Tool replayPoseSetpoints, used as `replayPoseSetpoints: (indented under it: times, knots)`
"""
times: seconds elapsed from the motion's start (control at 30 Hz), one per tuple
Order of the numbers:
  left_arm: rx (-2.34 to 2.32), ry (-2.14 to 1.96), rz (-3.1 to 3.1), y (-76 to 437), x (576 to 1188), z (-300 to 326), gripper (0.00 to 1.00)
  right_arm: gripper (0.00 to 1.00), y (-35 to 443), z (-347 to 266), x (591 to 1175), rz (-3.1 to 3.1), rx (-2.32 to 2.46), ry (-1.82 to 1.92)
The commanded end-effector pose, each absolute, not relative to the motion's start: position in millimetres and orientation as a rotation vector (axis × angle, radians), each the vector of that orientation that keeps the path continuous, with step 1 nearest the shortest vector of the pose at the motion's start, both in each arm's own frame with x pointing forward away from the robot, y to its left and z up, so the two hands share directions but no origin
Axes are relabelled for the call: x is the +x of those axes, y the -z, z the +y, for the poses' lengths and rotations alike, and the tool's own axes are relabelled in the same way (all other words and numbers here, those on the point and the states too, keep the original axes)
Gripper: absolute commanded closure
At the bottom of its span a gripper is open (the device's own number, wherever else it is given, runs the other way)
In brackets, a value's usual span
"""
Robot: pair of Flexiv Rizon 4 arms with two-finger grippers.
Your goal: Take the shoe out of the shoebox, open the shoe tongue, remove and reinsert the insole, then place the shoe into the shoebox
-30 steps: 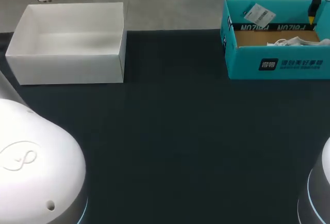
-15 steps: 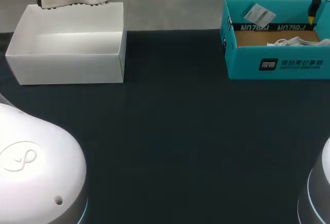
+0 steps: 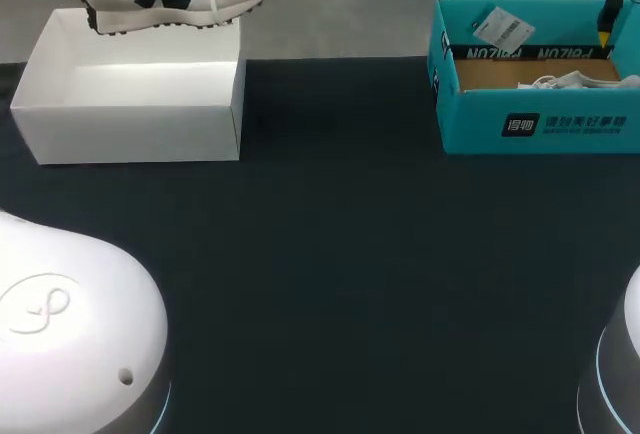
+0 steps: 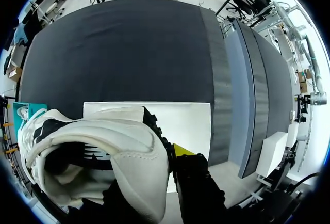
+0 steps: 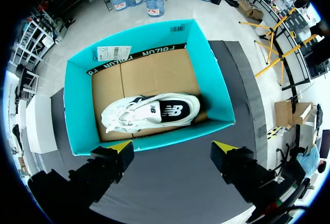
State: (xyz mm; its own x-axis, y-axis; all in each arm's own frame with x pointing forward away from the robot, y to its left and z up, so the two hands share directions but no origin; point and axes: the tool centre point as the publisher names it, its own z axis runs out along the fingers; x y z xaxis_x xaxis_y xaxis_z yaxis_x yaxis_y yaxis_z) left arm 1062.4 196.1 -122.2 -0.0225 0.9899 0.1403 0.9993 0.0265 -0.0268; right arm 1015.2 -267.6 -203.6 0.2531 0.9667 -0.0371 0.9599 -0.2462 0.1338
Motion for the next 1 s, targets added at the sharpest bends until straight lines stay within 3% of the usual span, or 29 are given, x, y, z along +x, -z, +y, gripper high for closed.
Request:
replayPoseSetpoints:
  times: [0.03,1.0]
  knots:
    - [-2.225,0.447,-2.249,119.9,1034.6,182.3,1.0,0.0,203.7,-267.3,1014.6,1.841,2.382,-0.08]
    - [-2.273,0.434,-2.215,113.1,935.0,85.9,1.0,0.0,203.7,-267.3,1014.6,1.841,2.382,-0.08]
